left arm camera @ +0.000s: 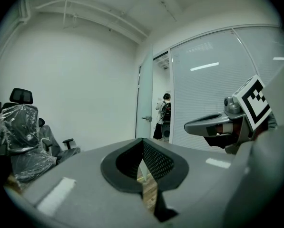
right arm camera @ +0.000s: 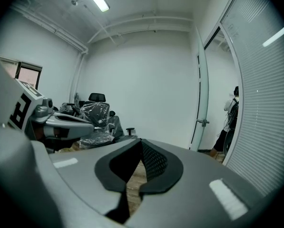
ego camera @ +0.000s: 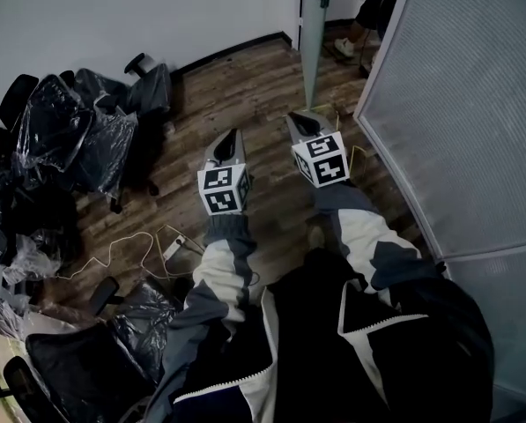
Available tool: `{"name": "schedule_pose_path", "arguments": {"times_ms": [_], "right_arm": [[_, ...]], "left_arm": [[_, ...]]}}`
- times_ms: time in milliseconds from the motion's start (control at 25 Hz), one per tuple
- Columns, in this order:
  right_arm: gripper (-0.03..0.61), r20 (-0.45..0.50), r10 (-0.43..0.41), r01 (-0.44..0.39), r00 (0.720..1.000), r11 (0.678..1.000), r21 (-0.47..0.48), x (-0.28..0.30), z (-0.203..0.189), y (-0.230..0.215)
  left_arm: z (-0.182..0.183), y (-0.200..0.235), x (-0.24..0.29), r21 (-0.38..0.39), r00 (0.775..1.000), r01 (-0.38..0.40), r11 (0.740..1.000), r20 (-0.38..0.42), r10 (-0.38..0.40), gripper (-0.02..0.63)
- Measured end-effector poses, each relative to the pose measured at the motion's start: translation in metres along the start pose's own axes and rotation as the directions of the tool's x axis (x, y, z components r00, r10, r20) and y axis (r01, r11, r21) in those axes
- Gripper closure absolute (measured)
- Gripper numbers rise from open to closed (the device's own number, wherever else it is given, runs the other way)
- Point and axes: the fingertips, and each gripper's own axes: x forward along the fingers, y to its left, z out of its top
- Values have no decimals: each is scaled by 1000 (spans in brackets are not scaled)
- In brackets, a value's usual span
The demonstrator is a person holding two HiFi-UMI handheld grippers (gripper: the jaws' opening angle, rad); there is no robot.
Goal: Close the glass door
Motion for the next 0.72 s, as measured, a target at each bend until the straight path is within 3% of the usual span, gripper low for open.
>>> {"name": "schedule_pose_path", "arguments": {"times_ms": [280,720], "right_arm": [[574,-2,30,-30,1000,1000,6,51,-6,-49],[574,-18,129,-129,992,992,-3,138,-11,-147]], "left_arm": [[-8,11,58,-2,1000,-4,1000,-27,4,614],[10,7,188,4,999,-7,1000,-46,8,614]]}}
